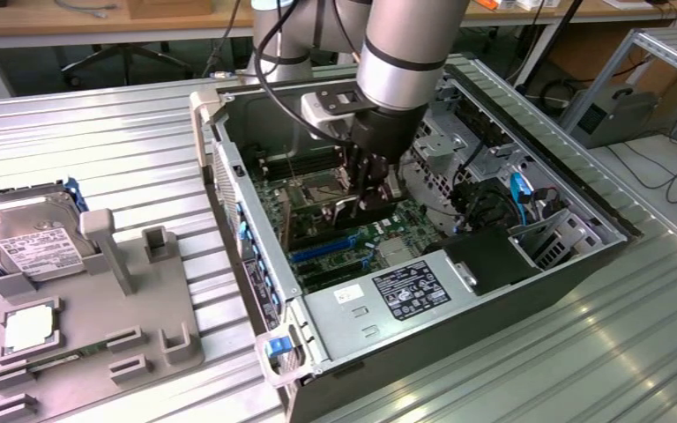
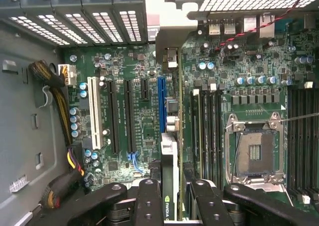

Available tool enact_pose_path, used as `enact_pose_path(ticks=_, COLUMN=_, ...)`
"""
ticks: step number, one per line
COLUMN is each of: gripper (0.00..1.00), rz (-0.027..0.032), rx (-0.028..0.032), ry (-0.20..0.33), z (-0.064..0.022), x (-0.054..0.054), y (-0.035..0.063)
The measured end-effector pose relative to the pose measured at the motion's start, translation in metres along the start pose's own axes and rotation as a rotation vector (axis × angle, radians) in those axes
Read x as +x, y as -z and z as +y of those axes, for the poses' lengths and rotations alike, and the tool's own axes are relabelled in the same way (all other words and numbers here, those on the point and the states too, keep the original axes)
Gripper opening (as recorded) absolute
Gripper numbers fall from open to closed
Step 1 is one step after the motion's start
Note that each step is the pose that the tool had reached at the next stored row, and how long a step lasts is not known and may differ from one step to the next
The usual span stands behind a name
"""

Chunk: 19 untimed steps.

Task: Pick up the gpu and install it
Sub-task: 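Insert the gpu into the slot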

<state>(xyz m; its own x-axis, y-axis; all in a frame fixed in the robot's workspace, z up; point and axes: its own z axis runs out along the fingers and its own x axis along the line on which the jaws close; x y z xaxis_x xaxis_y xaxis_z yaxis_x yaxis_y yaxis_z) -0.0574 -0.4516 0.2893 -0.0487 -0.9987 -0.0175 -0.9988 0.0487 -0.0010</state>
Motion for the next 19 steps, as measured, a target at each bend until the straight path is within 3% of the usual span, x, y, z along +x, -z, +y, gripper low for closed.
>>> enact_pose_path(ticks=7, gripper=0.27, rz=0.0000, rx=0.0001, ry=0.000, z=0.0031, x=0.004, y=0.0001)
enact_pose_path(ticks=10, gripper=0.27, rz=0.0000, rx=0.0001, ry=0.000, z=0.0135, x=0.007, y=0.0000)
enact_pose_path(ticks=14, gripper=0.27, rz=-0.0001, rx=0.0001, ry=0.000, z=0.0210, x=0.010, y=0.0001)
enact_pose_path(ticks=19, gripper=0.27, rz=0.0000, rx=0.0001, ry=0.000, z=0.0214, x=0.013, y=0.0001)
